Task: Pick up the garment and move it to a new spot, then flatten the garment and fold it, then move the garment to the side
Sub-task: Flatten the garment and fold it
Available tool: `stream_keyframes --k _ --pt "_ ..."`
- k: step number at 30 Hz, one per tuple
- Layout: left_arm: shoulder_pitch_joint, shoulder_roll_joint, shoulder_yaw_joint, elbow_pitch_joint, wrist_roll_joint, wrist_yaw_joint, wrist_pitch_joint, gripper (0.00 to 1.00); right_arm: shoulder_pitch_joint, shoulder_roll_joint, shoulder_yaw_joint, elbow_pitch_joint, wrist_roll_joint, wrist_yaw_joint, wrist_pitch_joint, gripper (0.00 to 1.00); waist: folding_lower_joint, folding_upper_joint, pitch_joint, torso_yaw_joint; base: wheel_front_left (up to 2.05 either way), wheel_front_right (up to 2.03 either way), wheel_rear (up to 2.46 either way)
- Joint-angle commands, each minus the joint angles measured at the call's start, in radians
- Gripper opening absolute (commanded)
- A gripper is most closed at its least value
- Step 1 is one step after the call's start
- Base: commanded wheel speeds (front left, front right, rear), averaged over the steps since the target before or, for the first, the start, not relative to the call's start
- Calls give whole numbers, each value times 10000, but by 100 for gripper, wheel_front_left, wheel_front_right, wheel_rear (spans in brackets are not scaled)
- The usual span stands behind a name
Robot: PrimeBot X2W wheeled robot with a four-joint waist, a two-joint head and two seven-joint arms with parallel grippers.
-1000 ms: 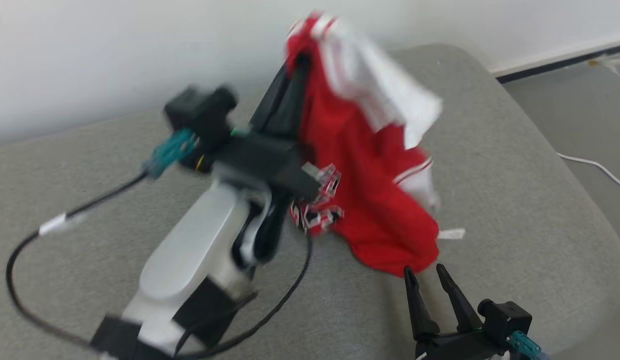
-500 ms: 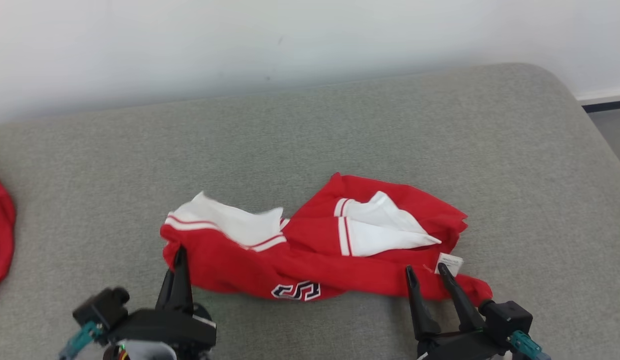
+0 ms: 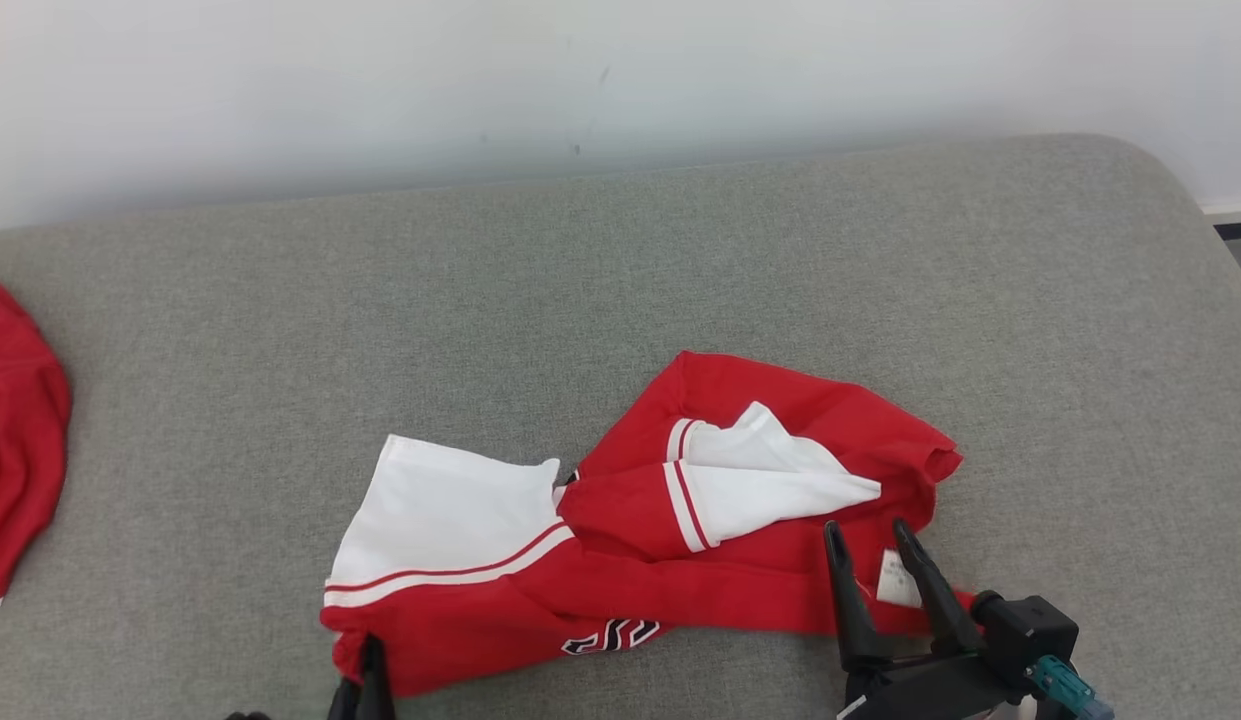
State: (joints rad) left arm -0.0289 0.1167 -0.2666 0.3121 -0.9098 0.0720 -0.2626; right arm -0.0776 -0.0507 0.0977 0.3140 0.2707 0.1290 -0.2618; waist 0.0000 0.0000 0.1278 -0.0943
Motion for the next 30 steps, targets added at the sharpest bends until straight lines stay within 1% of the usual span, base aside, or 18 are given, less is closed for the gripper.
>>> stream_keyframes --k 1,7,11,15,18,22,25,30 --pt "169 82 79 -26 274 96 -33 100 -35 9 -38 -23 -69 34 -47 100 0 0 -14 12 0 0 0" --pt "500 225 539 -247 869 255 -33 100 71 10 -137 -88 -74 34 -47 100 0 0 -101 70 0 0 0" --pt "746 312 1143 -919 2098 391 -33 100 243 9 -331 -167 -138 34 -7 100 0 0 -275 188 0 0 0" --pt "932 248 1739 -1829 3622 227 -33 100 424 11 -560 -216 -290 34 132 100 0 0 -492 312 0 0 0" --pt "1173 76 2107 -2486 4791 -111 -33 100 609 7 -719 -267 -362 35 215 100 0 0 -686 405 0 0 0" --pt "1474 -169 2321 -2880 6040 -517 -33 100 859 12 -861 -263 -387 35 297 100 0 0 -1043 514 0 0 0" --pt "1717 -303 2493 -2935 6714 -732 -32 100 1075 9 -918 -337 -472 35 300 100 0 0 -1296 578 0 0 0" --pt "2064 -451 2747 -2753 7508 -889 -33 100 1449 -14 -872 -622 -905 35 218 100 0 0 -1541 648 0 0 0"
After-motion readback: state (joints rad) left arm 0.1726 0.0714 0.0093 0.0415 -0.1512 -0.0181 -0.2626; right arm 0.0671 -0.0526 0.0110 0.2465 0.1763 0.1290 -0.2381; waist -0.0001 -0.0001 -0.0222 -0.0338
